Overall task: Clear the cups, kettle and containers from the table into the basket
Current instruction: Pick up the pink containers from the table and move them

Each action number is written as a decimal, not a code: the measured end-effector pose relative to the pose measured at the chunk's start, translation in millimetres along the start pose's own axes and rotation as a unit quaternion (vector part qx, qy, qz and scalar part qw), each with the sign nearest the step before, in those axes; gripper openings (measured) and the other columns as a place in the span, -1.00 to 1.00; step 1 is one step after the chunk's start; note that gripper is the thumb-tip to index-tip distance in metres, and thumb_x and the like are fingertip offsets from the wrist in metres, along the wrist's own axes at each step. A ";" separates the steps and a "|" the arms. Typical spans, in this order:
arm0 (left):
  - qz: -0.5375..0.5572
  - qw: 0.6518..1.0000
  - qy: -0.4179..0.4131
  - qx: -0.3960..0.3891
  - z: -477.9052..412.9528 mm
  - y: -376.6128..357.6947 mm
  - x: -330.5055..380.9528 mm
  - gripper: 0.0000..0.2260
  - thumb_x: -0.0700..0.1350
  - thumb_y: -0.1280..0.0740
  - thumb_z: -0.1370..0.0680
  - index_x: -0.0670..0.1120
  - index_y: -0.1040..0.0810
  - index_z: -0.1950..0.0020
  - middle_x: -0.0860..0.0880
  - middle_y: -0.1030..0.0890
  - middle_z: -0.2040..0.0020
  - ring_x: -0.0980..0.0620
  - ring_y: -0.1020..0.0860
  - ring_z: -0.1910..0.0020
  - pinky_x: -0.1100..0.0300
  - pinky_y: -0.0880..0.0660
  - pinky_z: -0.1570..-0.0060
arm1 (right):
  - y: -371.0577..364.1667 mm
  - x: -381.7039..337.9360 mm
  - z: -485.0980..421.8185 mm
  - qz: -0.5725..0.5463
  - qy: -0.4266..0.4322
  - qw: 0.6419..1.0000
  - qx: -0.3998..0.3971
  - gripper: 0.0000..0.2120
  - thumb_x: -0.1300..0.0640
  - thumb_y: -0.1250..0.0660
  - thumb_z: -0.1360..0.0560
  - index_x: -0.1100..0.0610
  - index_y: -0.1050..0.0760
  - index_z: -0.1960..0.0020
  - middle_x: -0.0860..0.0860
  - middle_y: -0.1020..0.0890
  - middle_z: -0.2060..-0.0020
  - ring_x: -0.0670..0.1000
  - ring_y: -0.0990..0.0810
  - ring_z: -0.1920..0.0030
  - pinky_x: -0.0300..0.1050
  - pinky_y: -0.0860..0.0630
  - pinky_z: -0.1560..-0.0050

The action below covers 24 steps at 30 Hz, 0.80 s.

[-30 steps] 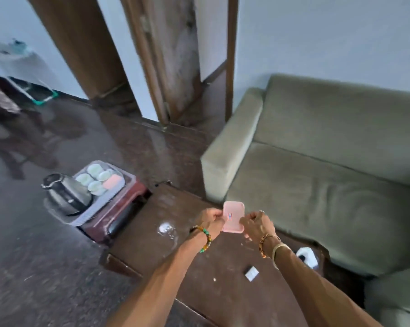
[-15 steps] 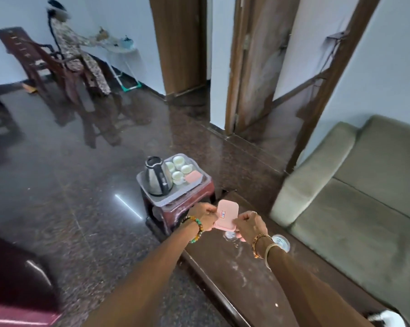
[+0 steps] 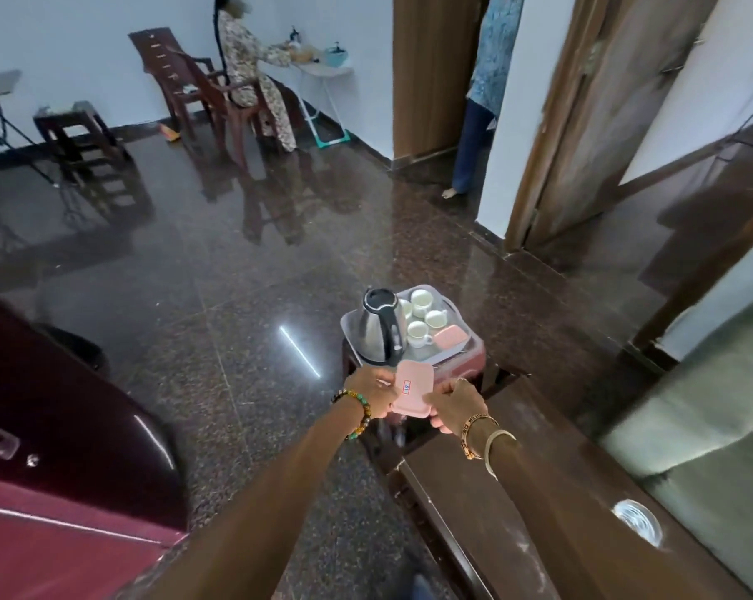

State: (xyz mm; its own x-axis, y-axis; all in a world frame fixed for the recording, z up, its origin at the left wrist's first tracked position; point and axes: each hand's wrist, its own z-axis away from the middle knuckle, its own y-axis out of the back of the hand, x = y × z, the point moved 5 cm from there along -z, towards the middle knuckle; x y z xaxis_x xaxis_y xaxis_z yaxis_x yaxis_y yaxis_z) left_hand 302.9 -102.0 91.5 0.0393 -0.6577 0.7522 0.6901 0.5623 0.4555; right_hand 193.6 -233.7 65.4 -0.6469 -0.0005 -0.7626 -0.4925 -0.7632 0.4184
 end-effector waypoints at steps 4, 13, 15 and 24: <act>-0.009 1.000 0.017 0.023 -48.2 25.9 0.6 -0.75 -0.23 -0.34 -0.51 -0.15 -0.62 -0.18 -0.17 -0.66 -0.06 -0.13 -0.66 0.08 -0.03 -0.63 0.01 | -29.0 -22.9 -49.3 -0.015 -0.004 0.999 -0.037 -0.85 0.24 -0.40 -0.38 0.13 -0.43 0.27 0.15 -0.63 0.32 0.08 -0.53 0.43 -0.14 -0.45 0.43; -0.021 0.999 0.029 -0.002 -135.3 39.5 34.6 -0.72 -0.22 -0.36 -0.50 -0.10 -0.59 -0.21 -0.09 -0.63 -0.04 -0.08 -0.64 -0.01 0.03 -0.63 0.01 | -21.5 -67.2 -123.9 -0.004 -0.012 1.000 -0.027 -0.91 0.24 -0.38 -0.38 0.15 -0.46 0.22 0.16 -0.63 0.29 0.11 -0.59 0.37 -0.14 -0.50 0.39; -0.027 0.999 0.018 -0.012 -152.7 39.2 46.3 -0.74 -0.23 -0.36 -0.49 -0.11 -0.61 -0.17 -0.07 -0.62 0.05 -0.08 -0.66 0.06 0.02 -0.64 0.04 | -15.9 -75.6 -135.4 -0.016 -0.014 1.000 -0.018 -0.90 0.24 -0.36 -0.38 0.13 -0.44 0.22 0.14 -0.61 0.30 0.09 -0.57 0.40 -0.15 -0.45 0.42; -0.091 0.990 -0.013 -0.108 -266.7 18.2 74.6 -0.72 -0.19 -0.39 -0.46 -0.10 -0.60 -0.16 -0.17 -0.67 -0.02 -0.18 -0.66 0.02 -0.04 -0.62 -0.02 | -1.8 -84.5 -201.3 -0.042 -0.074 0.995 0.055 -0.93 0.23 -0.36 -0.42 0.13 -0.46 0.17 0.12 -0.64 0.25 0.03 -0.59 0.40 -0.28 -0.42 0.52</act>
State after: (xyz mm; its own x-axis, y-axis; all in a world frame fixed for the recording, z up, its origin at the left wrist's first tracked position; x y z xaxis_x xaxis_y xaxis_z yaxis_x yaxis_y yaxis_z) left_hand 511.2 -274.6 29.0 -0.1170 -0.7239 0.6799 0.8221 0.3135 0.4752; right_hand 366.4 -362.3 29.7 -0.6754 0.1607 -0.7197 -0.6033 -0.6816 0.4140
